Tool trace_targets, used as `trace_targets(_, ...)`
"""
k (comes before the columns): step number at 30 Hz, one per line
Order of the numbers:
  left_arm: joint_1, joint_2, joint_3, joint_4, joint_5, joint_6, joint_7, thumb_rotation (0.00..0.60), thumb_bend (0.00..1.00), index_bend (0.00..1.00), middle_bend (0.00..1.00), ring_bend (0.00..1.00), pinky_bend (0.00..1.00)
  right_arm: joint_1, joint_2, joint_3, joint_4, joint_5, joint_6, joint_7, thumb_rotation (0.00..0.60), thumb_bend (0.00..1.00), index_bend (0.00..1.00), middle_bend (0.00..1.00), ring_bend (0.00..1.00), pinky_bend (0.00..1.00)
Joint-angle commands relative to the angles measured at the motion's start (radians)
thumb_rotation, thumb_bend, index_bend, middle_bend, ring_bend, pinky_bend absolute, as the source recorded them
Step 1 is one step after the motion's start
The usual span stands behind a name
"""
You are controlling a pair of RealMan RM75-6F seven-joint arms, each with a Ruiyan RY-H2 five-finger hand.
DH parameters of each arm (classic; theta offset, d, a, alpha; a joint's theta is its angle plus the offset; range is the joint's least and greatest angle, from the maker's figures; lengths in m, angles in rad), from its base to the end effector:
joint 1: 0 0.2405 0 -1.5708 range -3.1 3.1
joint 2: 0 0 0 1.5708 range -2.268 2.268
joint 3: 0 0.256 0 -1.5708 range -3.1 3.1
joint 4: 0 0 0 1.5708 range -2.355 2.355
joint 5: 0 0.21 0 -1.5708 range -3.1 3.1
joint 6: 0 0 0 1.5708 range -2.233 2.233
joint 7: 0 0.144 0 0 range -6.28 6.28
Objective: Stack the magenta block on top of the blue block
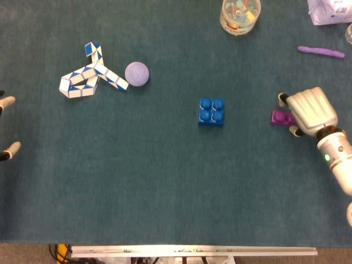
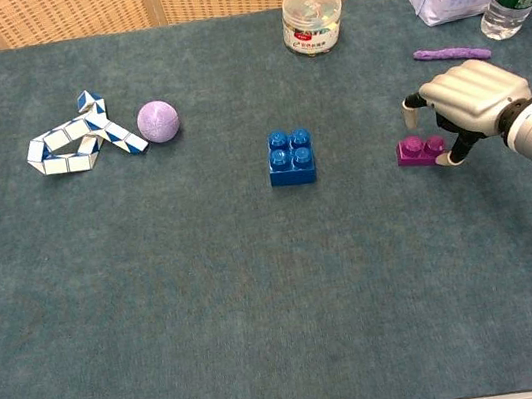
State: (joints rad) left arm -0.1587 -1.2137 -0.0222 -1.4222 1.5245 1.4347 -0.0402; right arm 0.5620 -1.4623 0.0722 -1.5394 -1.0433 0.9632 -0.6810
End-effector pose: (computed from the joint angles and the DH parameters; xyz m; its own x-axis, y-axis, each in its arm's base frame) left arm -0.3279 0.2019 0.1354 0.4520 0.0407 0.8911 0.8900 -0.0877 -0.4474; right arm -0.2335 -0.2922 -0.0048 0.6965 -0.3332 0.6355 -0.7175 -0.3106 0.6235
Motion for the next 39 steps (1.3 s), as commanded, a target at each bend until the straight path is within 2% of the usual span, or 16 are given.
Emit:
trace_targets(1,0.0,0.0,-0.001,0.001,0.0,0.001,-0.002,0.6,0.15,0.2,0.16,0.16,0.16,0.006,-0.007,-0.003,0.008,0.009,0.0,-0.008,0.6,0.13,0.41,1.0,1.0,1.0)
trace_targets(12,0.001,0.002,-0.001,0.001,0.001,0.003,-0.006,0.6,0.15,0.2,0.16,0.16,0.16,0.036,-0.035,-0.02,0.028,0.048,-0.017,-0.032,0.6,0.13,0.42,1.0,1.0,1.0)
trace_targets(22,0.001,0.004,-0.002,0.002,0.0,0.002,-0.01,0.6,0.15,0.2,0.16,0.16,0.16,0.043,-0.04,-0.047,0.013,0.018,-0.002,-0.027,0.6,0.13,0.45,1.0,1.0,1.0)
trace_targets(31,0.001,0.003,-0.002,0.008,0.003,0.004,-0.013,0.6,0.15,0.2,0.16,0.16,0.16,0.045,-0.052,-0.048,0.052,0.028,0.005,-0.017,0.6,0.2,0.47,1.0,1.0,1.0)
trace_targets(39,0.007,0.004,-0.002,0.012,-0.002,0.007,-0.017,0.6,0.15,0.2,0.16,0.16,0.16,0.047,-0.056,-0.051,0.075,0.033,0.008,-0.016,0.6,0.2,0.47,1.0,1.0,1.0)
